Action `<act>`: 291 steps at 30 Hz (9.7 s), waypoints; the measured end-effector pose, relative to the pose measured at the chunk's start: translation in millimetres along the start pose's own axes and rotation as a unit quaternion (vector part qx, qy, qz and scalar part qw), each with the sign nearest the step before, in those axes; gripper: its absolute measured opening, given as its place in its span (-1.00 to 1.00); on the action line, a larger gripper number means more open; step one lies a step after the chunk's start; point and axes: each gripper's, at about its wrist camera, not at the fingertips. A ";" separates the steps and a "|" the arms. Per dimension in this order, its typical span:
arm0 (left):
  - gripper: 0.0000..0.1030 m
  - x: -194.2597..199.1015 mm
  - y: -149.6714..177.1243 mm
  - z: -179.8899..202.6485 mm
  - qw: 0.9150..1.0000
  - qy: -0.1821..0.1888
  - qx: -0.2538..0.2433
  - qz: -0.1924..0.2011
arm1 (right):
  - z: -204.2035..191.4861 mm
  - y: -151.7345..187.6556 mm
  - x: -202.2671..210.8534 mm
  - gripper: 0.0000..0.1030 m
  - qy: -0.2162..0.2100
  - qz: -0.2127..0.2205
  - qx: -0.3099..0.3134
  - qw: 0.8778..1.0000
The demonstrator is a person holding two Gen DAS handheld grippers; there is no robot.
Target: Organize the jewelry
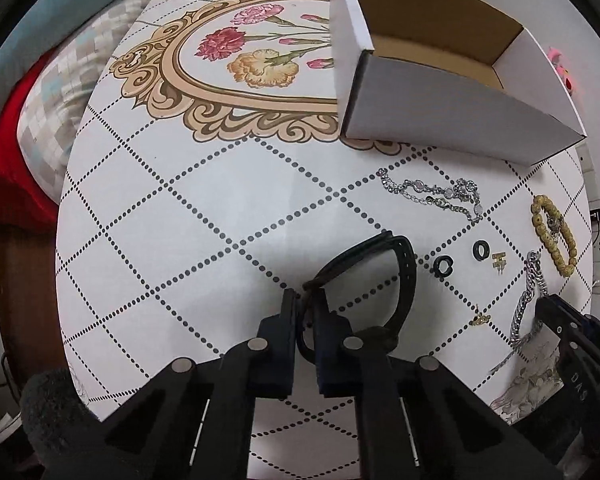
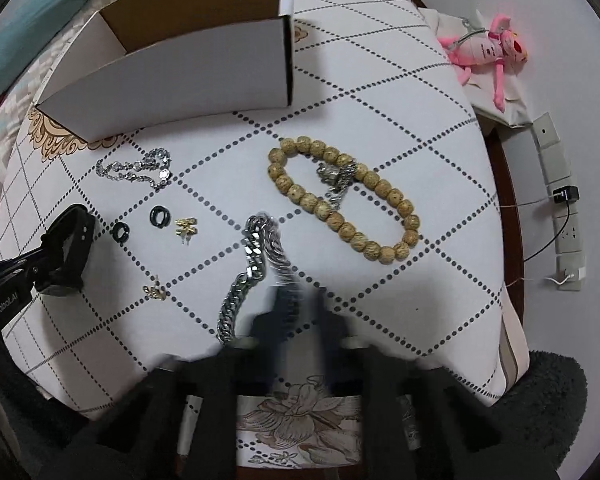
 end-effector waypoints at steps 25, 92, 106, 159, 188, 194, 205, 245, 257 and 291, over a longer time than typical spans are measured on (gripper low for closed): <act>-0.97 90.3 -4.7 3.7 0.996 0.058 0.002 0.072 | 34.9 -19.3 107.9 -0.92 -0.104 0.119 -0.033 0.987; 0.32 96.0 -139.0 29.8 0.994 0.038 0.020 0.105 | 26.7 -187.9 80.6 0.35 -0.055 0.087 0.026 0.994; 1.00 67.5 -97.9 25.9 0.992 0.001 0.017 0.121 | 19.2 -145.9 54.2 0.98 0.059 0.080 0.044 0.994; 0.74 20.7 14.1 25.0 0.996 -0.018 -0.025 0.088 | 84.3 -31.3 -5.5 -0.14 0.029 0.056 -0.036 0.997; -0.82 8.9 17.6 70.8 0.992 0.026 -0.091 0.079 | 69.6 -18.3 6.4 -0.82 -0.012 0.055 -0.039 0.998; -0.82 27.7 13.1 65.6 0.991 0.038 -0.084 0.096 | 65.3 -21.6 38.8 -0.82 -0.050 0.088 -0.043 0.994; -0.82 106.9 -16.1 59.1 0.982 0.090 -0.068 0.150 | 53.4 -59.9 121.1 -0.82 -0.115 0.159 -0.020 0.980; 1.00 95.8 -135.1 30.9 0.987 0.010 -0.002 0.161 | 24.3 -166.1 67.8 0.98 0.051 0.092 0.045 0.993; 1.00 126.5 -103.6 27.5 0.981 0.014 0.010 0.195 | 23.9 -141.1 115.1 0.98 0.047 0.139 0.020 0.989; 1.00 5.9 11.9 -25.5 0.993 -0.083 0.017 0.083 | -39.8 -29.9 -1.6 -0.81 -0.019 0.083 0.068 0.994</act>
Point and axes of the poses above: each gripper's, at about its wrist camera, not at the fingertips, and x roughly against the way its jaws point, z to its right, y to its underside, and after that the axes turned 10 degrees about x, right-handed
